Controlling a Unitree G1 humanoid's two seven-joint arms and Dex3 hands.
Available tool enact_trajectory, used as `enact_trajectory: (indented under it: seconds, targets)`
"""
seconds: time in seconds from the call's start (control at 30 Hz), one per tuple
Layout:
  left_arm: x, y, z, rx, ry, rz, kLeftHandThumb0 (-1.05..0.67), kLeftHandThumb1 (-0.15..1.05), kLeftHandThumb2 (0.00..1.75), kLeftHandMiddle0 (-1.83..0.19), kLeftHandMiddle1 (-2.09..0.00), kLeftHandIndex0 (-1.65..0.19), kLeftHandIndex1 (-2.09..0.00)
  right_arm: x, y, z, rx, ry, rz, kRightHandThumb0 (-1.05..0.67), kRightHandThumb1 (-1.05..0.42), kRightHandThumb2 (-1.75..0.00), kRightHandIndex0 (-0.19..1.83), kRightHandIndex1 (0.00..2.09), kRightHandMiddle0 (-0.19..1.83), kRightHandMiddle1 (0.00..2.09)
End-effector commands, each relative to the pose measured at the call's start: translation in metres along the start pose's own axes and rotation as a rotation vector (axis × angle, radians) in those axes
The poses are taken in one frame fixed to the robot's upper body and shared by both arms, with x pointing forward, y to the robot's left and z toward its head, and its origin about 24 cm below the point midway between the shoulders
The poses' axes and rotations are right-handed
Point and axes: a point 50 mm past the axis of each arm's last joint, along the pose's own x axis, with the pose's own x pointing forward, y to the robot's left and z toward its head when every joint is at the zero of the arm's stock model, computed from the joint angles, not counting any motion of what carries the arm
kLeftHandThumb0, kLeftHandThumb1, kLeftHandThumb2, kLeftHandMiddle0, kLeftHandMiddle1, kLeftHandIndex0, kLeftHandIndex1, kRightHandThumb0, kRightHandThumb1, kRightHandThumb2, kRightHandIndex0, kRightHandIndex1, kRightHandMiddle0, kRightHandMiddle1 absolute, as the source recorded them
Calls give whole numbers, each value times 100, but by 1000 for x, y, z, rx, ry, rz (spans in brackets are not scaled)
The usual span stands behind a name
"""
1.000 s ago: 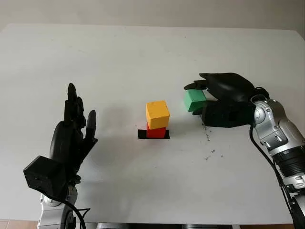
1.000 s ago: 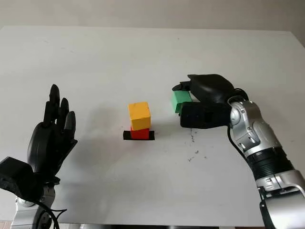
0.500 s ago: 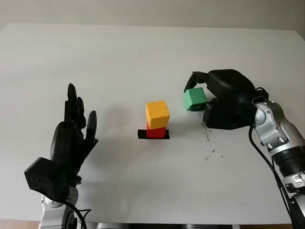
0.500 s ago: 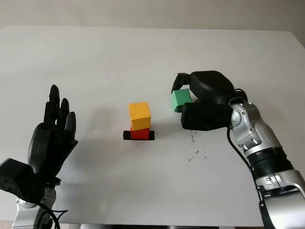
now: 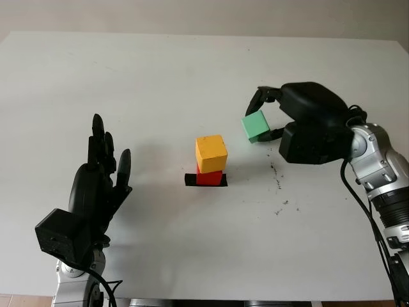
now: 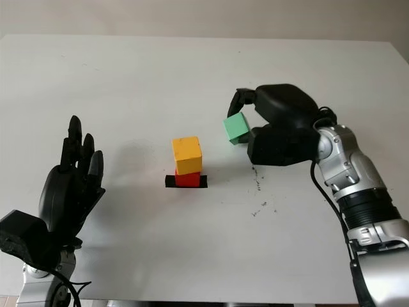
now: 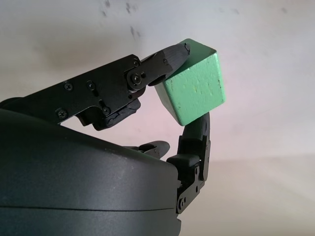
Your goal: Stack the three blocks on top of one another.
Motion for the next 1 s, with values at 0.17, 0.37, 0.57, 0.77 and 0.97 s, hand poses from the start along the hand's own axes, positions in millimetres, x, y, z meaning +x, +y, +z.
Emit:
enact_trajectory:
  seconds: [0.17, 0.37, 0.57, 0.77, 0.97]
  targets:
    - [1, -1, 3, -6, -18, -5, -69, 105, 56, 16, -5, 19, 0, 2, -63, 32, -5, -100, -25, -40, -92, -5, 42, 6, 42, 142]
    - [1, -2, 1, -4, -20, -9, -69, 105, 58, 16, -5, 19, -1, 0, -83, 54, 86, -179, -61, -43, -91, -5, 43, 6, 41, 144]
    - [2, -3, 0, -18, -31, -5, -67, 105, 59, 17, -5, 19, 0, -5, -78, 62, 263, -225, -79, -42, -93, -6, 40, 5, 37, 145]
    - [2, -3, 0, -4, -21, 6, -70, 105, 59, 15, -6, 19, -1, -9, -60, 67, 488, -177, -76, -44, -95, -6, 37, 4, 31, 153]
    - [0, -1, 1, -15, -33, -4, -67, 105, 59, 17, -5, 19, 0, -13, -36, 74, 654, -129, 19, -42, -98, -6, 32, 2, 22, 167]
